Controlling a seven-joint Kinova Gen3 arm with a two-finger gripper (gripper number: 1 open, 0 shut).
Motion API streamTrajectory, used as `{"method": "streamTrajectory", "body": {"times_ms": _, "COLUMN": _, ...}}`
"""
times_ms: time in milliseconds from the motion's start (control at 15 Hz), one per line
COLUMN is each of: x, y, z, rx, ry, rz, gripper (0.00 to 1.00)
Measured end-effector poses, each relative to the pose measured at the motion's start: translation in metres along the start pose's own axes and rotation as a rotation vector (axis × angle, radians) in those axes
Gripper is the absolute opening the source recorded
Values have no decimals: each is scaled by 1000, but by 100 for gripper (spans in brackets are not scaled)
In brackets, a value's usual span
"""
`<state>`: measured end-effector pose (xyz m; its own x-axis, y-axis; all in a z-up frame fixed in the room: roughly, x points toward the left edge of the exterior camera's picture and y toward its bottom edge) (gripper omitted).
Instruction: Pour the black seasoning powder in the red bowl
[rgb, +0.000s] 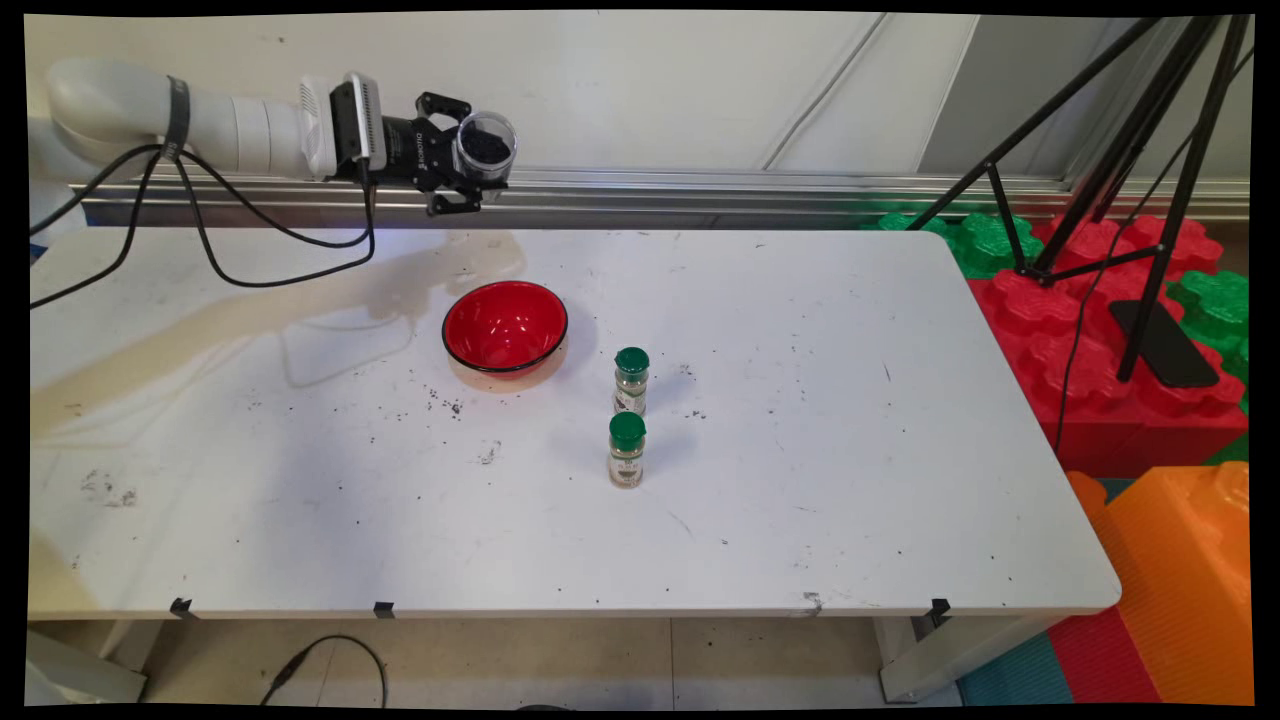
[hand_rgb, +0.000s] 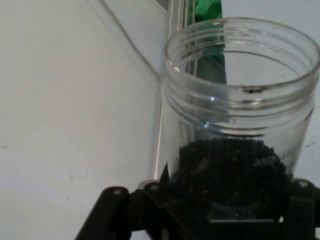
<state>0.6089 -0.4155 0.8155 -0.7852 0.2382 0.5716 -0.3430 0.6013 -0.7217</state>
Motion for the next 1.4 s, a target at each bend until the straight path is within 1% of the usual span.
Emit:
{"method": "streamTrajectory", "body": {"times_ms": 400, "x": -1, "y": 4, "z": 2, "rx": 3, "ry": -5, "rz": 103, "gripper": 0}}
{"method": "streamTrajectory", "body": {"times_ms": 1067, "x": -6, "y": 18, "z": 2, "rx": -28, "ry": -23, "rz": 291, "gripper": 0}}
{"method": "streamTrajectory", "body": {"times_ms": 1400, "x": -9, "y": 22, "z": 3, "rx": -36, "ry": -33, "rz": 379, "gripper": 0}}
